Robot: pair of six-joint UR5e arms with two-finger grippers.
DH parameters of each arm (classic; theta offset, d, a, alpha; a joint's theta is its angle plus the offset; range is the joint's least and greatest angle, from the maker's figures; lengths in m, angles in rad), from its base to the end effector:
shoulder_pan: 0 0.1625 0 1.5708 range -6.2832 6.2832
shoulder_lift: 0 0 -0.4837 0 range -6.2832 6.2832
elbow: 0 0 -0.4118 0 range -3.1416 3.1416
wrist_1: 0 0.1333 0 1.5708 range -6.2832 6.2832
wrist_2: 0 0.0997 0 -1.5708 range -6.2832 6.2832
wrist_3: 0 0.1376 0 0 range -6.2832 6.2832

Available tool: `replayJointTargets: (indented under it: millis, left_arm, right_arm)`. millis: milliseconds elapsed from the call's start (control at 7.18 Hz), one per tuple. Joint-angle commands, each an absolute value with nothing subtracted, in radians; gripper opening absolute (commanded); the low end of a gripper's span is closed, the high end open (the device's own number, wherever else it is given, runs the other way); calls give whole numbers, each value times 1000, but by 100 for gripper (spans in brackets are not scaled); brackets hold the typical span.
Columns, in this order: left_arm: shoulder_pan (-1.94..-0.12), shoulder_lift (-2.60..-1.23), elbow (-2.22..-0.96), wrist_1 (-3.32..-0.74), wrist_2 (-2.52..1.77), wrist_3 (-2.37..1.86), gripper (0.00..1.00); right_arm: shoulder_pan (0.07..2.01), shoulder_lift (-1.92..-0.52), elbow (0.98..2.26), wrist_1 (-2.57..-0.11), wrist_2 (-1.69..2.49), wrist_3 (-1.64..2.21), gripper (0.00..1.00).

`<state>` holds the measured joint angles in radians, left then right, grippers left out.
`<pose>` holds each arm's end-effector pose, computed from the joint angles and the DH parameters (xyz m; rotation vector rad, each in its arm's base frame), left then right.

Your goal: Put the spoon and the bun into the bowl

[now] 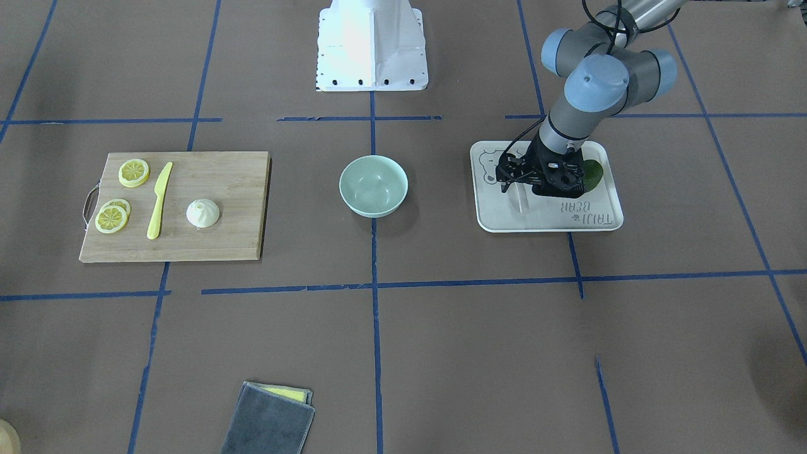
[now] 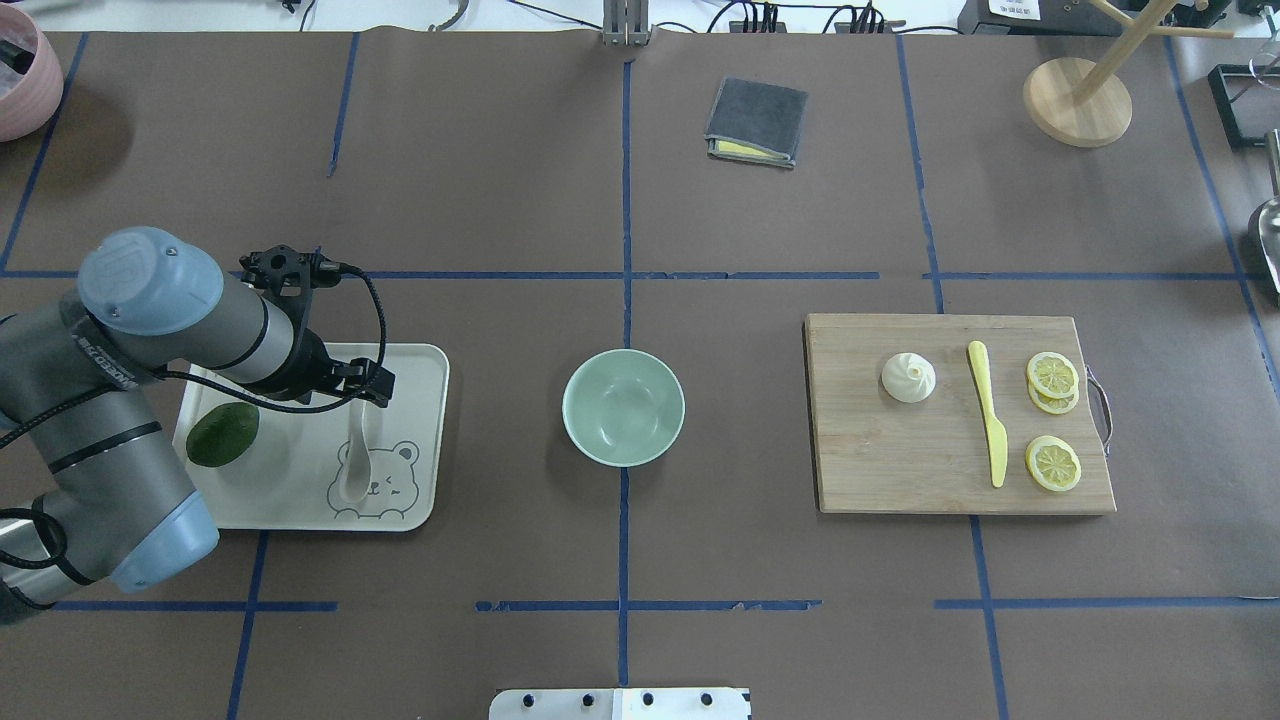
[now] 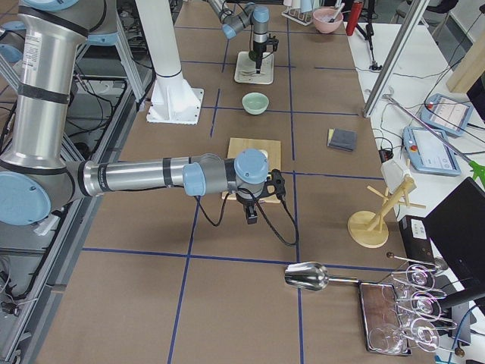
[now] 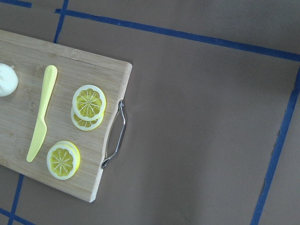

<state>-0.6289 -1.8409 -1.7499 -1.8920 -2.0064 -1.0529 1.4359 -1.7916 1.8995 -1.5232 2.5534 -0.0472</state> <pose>0.4882 -0.4482 0.4699 0.0636 0.8602 0.0637 -0.0370 -0.4126 0.6501 0.0999 -0.9883 -0.2433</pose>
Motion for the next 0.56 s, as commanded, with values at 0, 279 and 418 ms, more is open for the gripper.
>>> replayJointTargets:
  millis: [0,279,418]
  left_arm:
    - [-621,-1844,-1741,-1887,-2006,-1060,63]
    - [-621,-1835,-1738,-1884,-2008,-1063,13]
    - [-621,-1836,-1741,-1882,-2009,-1063,0]
  right_arm:
    - [1434,-1790,1899,-1525,2554,-46,100]
    - [1436,-1790,1899,-1532,2559,-43,100]
    - [1434,-1790,1898,-1531,2562,-43,100]
